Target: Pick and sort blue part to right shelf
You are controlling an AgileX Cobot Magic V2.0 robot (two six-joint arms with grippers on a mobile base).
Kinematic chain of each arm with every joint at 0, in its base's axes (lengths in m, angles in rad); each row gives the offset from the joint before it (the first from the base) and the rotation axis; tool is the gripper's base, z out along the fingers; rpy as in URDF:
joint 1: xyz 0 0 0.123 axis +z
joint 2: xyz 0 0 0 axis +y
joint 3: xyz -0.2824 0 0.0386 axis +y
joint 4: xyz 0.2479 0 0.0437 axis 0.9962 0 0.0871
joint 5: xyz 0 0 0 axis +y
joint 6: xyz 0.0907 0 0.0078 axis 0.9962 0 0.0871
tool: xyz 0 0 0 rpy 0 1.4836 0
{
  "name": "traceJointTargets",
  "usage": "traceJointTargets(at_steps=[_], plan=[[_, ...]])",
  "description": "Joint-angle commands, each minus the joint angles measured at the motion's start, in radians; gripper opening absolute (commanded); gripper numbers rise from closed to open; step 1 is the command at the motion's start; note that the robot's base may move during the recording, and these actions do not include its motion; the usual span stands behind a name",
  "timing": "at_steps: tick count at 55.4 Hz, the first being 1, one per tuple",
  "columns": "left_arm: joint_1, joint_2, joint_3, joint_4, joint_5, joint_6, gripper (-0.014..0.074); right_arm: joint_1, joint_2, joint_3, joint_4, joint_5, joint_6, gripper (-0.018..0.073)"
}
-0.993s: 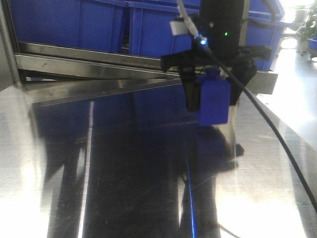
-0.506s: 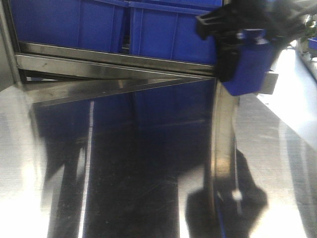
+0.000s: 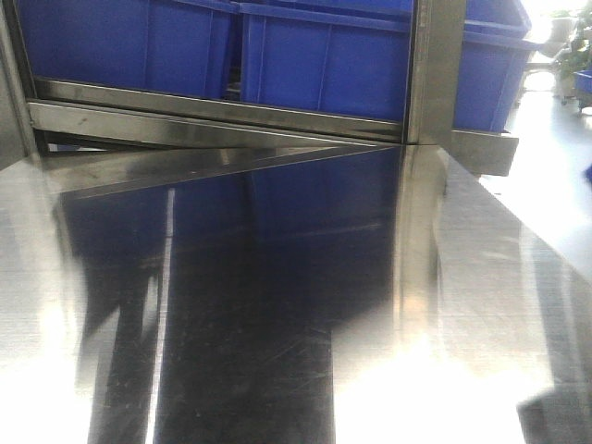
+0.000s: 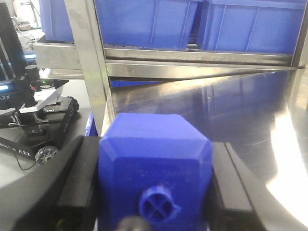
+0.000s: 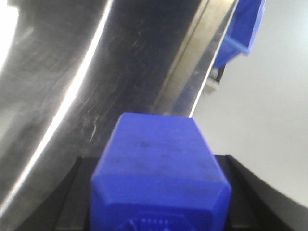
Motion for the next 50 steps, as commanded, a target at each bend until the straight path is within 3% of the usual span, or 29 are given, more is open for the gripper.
traceJointTargets(at_steps=[1, 27, 50], plan=[[-0.006, 0.014, -0.024, 0.0, -0.101, 0.0, 0.0358, -0.003, -0.148, 0.017, -0.036, -0.075, -0.007, 0.0206], [-0.006, 0.014, -0.024, 0.0, -0.101, 0.0, 0.0358, -0.003, -0.726, 0.045, -0.036, -0.072, -0.007, 0.0206], [-0.006, 0.014, -0.024, 0.0, -0.101, 0.0, 0.0358, -0.003, -0.795, 0.045, -0.041, -0.049, -0.007, 0.0206]])
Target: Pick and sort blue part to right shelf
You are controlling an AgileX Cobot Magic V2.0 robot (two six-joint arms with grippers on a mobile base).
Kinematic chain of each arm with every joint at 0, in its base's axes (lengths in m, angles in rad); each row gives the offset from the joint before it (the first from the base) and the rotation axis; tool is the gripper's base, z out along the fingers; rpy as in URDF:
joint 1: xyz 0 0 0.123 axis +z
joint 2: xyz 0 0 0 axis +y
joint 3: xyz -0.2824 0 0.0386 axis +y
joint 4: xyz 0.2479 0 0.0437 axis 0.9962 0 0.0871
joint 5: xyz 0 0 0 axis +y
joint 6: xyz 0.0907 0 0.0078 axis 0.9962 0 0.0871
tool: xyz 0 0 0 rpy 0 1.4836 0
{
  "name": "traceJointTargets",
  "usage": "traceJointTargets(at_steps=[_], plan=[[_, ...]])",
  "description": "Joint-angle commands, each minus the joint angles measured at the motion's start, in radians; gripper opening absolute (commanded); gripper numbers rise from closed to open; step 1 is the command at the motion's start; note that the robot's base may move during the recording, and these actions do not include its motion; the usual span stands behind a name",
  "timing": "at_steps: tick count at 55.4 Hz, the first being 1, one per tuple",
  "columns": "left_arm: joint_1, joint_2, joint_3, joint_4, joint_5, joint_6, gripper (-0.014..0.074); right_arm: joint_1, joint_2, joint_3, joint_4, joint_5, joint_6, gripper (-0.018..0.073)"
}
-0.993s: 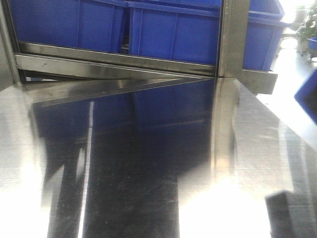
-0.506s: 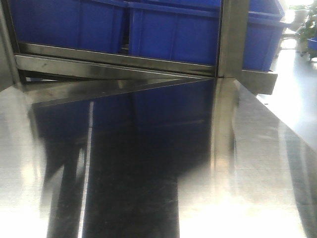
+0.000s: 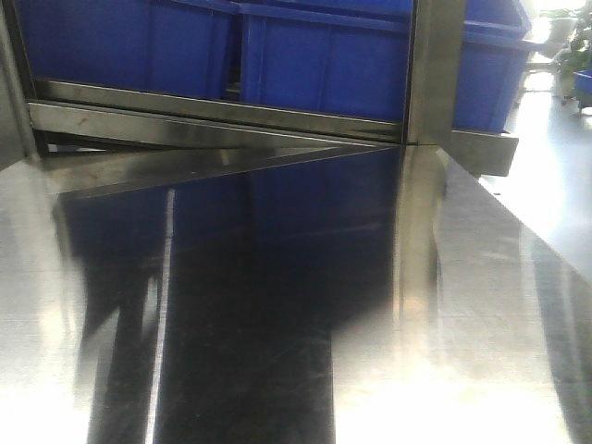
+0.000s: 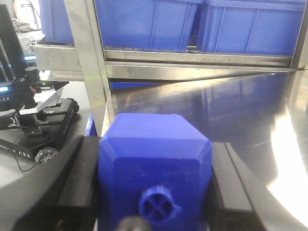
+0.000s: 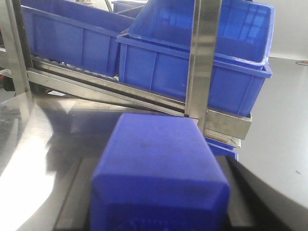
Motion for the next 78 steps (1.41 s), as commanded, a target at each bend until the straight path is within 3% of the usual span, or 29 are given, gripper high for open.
traceJointTargets(at_steps=[1, 78], plan=[[-0.006, 0.014, -0.024, 0.0, -0.096, 0.0, 0.0358, -0.003, 0.014, -0.027, -0.032, -0.081, -0.007, 0.0206], [-0.006, 0.018, -0.024, -0.008, -0.096, 0.0, 0.0358, -0.003, 0.016, -0.027, -0.032, -0.081, -0.007, 0.0206]])
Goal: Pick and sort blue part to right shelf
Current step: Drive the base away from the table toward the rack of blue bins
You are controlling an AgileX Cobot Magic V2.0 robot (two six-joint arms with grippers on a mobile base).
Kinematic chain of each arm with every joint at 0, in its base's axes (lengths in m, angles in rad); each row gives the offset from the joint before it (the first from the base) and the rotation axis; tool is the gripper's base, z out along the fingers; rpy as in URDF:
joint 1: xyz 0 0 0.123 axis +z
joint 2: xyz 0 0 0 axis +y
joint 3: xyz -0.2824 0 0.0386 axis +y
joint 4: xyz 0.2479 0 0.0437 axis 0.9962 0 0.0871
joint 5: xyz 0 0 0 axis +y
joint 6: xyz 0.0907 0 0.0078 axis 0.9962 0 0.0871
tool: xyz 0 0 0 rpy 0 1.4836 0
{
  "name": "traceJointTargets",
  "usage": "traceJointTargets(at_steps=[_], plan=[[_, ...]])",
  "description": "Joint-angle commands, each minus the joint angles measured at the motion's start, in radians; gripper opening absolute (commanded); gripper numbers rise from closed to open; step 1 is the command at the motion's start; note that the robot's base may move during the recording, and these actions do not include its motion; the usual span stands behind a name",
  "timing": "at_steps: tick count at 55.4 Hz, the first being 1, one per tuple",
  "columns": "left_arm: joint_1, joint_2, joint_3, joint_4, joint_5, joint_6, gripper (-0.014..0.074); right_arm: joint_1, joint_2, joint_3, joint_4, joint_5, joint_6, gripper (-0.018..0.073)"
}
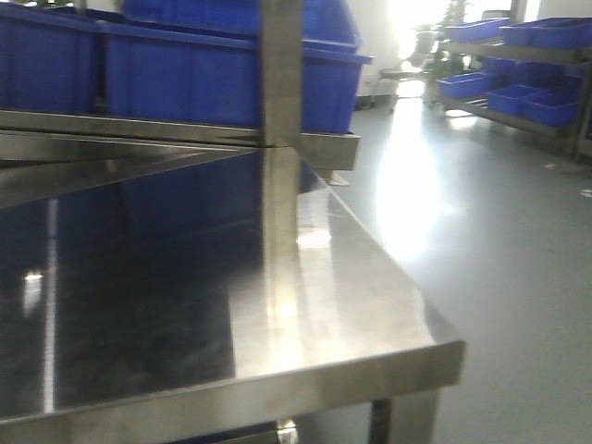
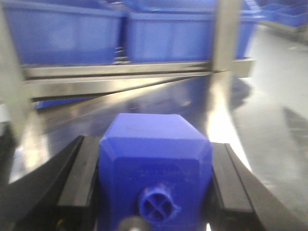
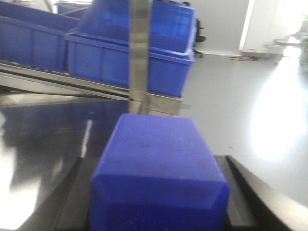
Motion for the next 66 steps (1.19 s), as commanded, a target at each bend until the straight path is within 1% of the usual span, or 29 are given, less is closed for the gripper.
traceJointTargets(at_steps=[1, 66], plan=[[-0.006, 0.019, -0.027, -0.008, -0.094, 0.0, 0.0358, -0.003, 0.016, -0.027, -0.031, -0.088, -0.007, 0.0206], [-0.006, 0.019, -0.027, -0.008, -0.094, 0.0, 0.0358, -0.003, 0.016, -0.027, -0.031, -0.088, -0.007, 0.0206]])
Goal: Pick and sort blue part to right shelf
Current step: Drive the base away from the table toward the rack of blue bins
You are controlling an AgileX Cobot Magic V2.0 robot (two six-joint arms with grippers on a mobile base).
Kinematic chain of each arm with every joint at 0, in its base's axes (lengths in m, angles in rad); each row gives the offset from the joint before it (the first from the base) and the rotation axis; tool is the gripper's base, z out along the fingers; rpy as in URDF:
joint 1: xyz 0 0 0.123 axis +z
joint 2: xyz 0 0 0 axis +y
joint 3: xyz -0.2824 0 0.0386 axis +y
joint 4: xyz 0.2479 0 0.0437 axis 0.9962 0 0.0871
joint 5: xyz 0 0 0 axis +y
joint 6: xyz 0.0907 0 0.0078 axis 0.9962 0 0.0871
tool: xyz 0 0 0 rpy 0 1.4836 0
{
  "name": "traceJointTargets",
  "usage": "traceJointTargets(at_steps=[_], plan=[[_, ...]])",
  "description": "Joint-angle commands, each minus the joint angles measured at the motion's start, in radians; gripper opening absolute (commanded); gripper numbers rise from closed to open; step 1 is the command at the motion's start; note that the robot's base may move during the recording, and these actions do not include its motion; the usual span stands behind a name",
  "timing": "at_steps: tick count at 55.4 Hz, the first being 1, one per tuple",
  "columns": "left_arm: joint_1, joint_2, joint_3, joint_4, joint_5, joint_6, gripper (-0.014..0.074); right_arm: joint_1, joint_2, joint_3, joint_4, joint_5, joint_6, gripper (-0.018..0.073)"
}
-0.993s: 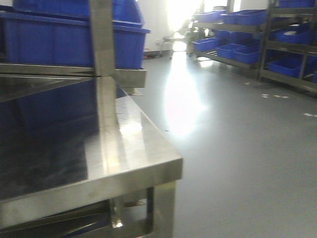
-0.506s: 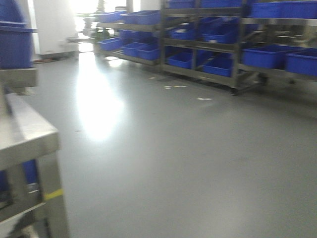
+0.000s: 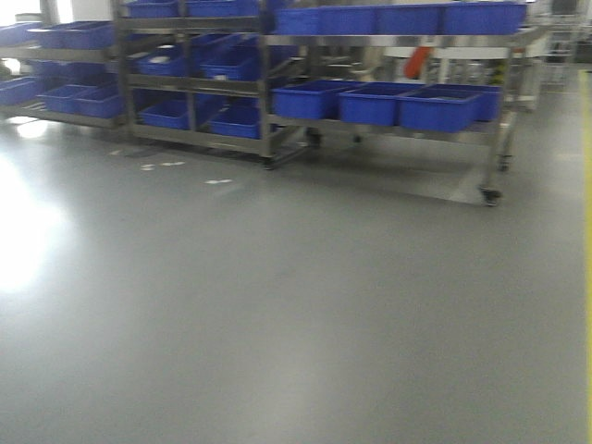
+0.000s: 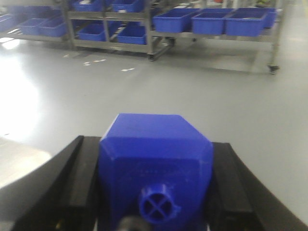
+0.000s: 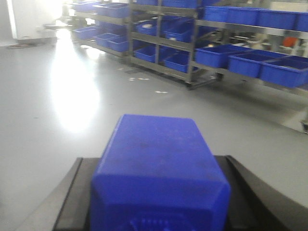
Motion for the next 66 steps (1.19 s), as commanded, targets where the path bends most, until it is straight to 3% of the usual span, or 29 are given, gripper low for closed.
traceJointTargets(at_steps=[1, 66], plan=[[-0.006, 0.019, -0.028, -0.008, -0.094, 0.0, 0.0358, -0.003, 0.016, -0.027, -0.03, -0.088, -0.007, 0.0206], [-0.006, 0.019, -0.028, -0.008, -0.094, 0.0, 0.0358, -0.003, 0.016, -0.027, -0.03, -0.088, -0.007, 0.0206]])
